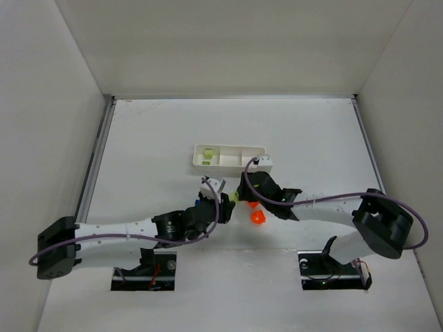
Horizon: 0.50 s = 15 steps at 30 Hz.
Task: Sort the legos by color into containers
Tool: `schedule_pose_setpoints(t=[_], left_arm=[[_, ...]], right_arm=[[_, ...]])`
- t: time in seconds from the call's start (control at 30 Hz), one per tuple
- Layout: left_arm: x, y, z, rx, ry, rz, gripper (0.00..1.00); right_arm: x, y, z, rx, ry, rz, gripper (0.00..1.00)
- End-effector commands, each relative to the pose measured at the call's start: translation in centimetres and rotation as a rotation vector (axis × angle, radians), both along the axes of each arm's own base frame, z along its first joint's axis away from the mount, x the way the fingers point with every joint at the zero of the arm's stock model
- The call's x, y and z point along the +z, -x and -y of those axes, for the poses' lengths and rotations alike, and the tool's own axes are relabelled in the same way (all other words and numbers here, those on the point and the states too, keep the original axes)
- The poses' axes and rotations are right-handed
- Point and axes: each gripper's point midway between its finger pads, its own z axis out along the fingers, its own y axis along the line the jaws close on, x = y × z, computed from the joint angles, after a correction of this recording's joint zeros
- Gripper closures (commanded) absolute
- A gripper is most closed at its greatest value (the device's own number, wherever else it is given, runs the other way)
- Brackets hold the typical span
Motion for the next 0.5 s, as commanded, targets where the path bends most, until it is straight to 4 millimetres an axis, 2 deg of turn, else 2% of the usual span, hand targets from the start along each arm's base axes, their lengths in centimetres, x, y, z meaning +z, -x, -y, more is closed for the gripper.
schedule_pose_setpoints(t=[0.0, 0.13, 0.23, 0.33, 0.43, 0.47], left_arm=[[0.6, -1.0, -3.1, 0.087, 0.020, 0.003, 0.81], [3.0, -3.8, -5.8, 0.218, 0.122, 0.014, 0.80], [4.8, -6.4, -7.0, 0.299, 0.171, 0.020, 0.79], [5.3, -9.3, -7.6, 0.362, 0.176, 0.001, 0.79], [4.7, -12.4, -7.7, 0.399, 0.177, -0.038, 0.79], [4.2, -14.0, -7.6, 0.413, 0.173, -0.057, 0.79]], right_arm=[[0.8, -1.2, -2.4, 0.029, -0.024, 0.020, 0.44], [-0.8, -1.5, -2.9, 0.023, 0.002, -0.009, 0.44], [-1.2, -1.6, -3.0, 0.013, 0.005, -0.014, 0.44], [-1.6, -1.5, -3.4, 0.021, 0.008, -0.026, 0.44], [-2.5, -1.2, -3.9, 0.032, 0.025, -0.043, 0.43], [-2.7, -1.1, -4.0, 0.031, 0.027, -0.048, 0.43]])
